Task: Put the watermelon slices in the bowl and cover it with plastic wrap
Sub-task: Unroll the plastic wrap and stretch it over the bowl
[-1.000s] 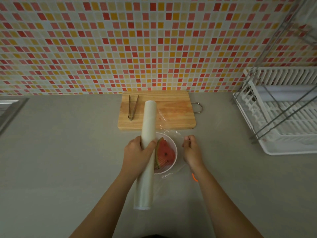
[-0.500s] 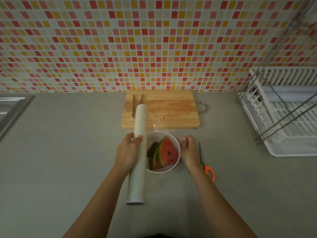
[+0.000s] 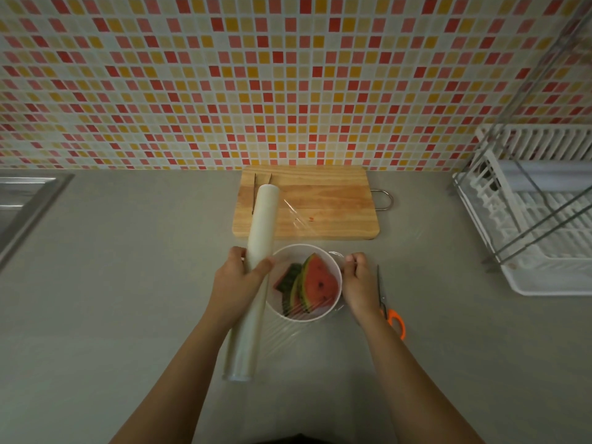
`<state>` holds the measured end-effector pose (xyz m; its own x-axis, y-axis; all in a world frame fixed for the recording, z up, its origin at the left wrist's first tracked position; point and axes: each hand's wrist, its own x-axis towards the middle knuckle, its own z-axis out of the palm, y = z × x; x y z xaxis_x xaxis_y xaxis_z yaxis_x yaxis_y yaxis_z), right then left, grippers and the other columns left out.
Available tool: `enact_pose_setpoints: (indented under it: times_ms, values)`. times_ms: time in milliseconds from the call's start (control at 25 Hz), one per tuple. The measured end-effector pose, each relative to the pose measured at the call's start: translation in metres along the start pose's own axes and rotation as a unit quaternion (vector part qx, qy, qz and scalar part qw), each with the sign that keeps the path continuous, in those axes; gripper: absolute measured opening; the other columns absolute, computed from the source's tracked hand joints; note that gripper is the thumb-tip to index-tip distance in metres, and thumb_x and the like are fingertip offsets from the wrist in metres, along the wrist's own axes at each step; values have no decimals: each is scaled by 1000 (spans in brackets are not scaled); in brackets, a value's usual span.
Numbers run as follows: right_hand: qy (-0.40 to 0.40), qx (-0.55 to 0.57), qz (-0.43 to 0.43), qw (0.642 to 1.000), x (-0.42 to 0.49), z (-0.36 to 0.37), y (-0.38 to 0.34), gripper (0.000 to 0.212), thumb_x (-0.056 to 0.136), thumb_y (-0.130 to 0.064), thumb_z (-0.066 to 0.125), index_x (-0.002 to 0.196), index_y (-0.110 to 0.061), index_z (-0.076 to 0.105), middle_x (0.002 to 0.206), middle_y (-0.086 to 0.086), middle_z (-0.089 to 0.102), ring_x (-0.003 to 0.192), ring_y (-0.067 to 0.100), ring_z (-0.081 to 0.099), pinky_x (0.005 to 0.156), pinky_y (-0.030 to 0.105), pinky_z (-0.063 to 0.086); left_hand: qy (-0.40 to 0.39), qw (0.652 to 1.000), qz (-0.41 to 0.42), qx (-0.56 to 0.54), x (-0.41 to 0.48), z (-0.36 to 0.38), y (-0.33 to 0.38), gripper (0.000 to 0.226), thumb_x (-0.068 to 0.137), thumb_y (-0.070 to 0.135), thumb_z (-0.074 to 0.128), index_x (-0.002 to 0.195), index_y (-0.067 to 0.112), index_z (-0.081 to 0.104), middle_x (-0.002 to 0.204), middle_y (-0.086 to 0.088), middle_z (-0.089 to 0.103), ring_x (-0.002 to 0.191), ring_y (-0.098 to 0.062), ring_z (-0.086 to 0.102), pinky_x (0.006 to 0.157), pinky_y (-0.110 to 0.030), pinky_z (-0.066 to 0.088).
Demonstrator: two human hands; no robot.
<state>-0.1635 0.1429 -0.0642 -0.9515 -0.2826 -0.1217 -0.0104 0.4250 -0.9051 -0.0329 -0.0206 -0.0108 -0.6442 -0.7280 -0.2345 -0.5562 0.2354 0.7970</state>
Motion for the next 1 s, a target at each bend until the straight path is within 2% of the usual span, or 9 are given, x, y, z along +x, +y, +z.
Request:
enact_pose_setpoints:
  times_ms: [120, 200, 280, 320, 480, 640, 720, 880, 1000]
  values:
    - [3, -8, 5, 1000, 2, 1, 3, 20, 99, -20, 34, 84, -9, 44, 68, 1, 47, 66, 20, 46, 56, 33, 27, -18, 999, -24, -43, 2, -4, -7, 34, 86, 49, 56, 103, 19, 57, 94, 0, 63, 80, -15, 60, 64, -30, 48]
    - [6, -7, 10, 1000, 2, 3, 6, 21, 98, -20, 35, 84, -10, 44, 68, -1, 48, 65, 19, 46, 53, 30, 26, -38, 995, -41, -77, 3, -5, -14, 35, 88, 45, 56, 111, 18, 59, 100, -3, 65, 88, -20, 62, 77, -40, 53]
    - [4, 3, 21, 1000, 3, 4, 8, 20, 98, -23, 37, 85, -11, 47, 69, -3, 51, 66, 15, 49, 48, 19, 29, -56, 991, -55, -109, 4, -5, -18, 38, 89, 43, 55, 118, 18, 58, 106, -5, 65, 94, -24, 63, 85, -47, 53]
    - [-2, 22, 32, 999, 3, 4, 9, 17, 97, -25, 40, 89, -13, 49, 73, -5, 53, 68, 12, 51, 53, 14, 33, -61, 989, -58, -120, 4, -5, -19, 39, 90, 42, 54, 121, 18, 57, 108, -5, 65, 95, -25, 63, 86, -48, 53]
    - [-22, 194, 114, 974, 1, 14, 14, 13, 94, -24, 50, 105, -21, 54, 98, -6, 60, 90, 12, 59, 79, 29, 48, -72, 985, -71, -138, 6, -4, -22, 40, 92, 42, 52, 124, 18, 55, 109, -7, 65, 95, -26, 64, 86, -48, 53]
    - [33, 258, 161, 952, 0, 22, 15, 10, 87, -19, 59, 95, -26, 61, 97, 0, 66, 90, 18, 62, 73, 29, 50, -78, 984, -75, -145, 7, -3, -24, 43, 92, 42, 51, 126, 18, 53, 110, -8, 65, 95, -27, 64, 85, -47, 53]
    - [41, 253, 168, 952, 1, 23, 16, 7, 87, -22, 59, 93, -24, 63, 94, 1, 67, 89, 19, 63, 72, 29, 50, -80, 982, -78, -150, 7, -2, -25, 43, 92, 43, 51, 127, 18, 53, 110, -9, 65, 95, -27, 64, 80, -43, 53]
    - [53, 212, 179, 959, 1, 25, 17, 18, 93, -26, 51, 100, -16, 64, 101, 9, 68, 94, 23, 63, 84, 40, 52, -82, 980, -84, -159, 8, -2, -28, 43, 91, 42, 52, 126, 17, 53, 108, -10, 66, 93, -28, 65, 76, -40, 53]
    - [76, 129, 143, 978, 1, 21, 17, 22, 93, -21, 46, 98, -7, 63, 95, 12, 68, 91, 29, 62, 76, 37, 49, -86, 980, -86, -158, 8, -2, -28, 42, 91, 42, 52, 125, 18, 54, 109, -10, 66, 93, -27, 65, 78, -41, 53]
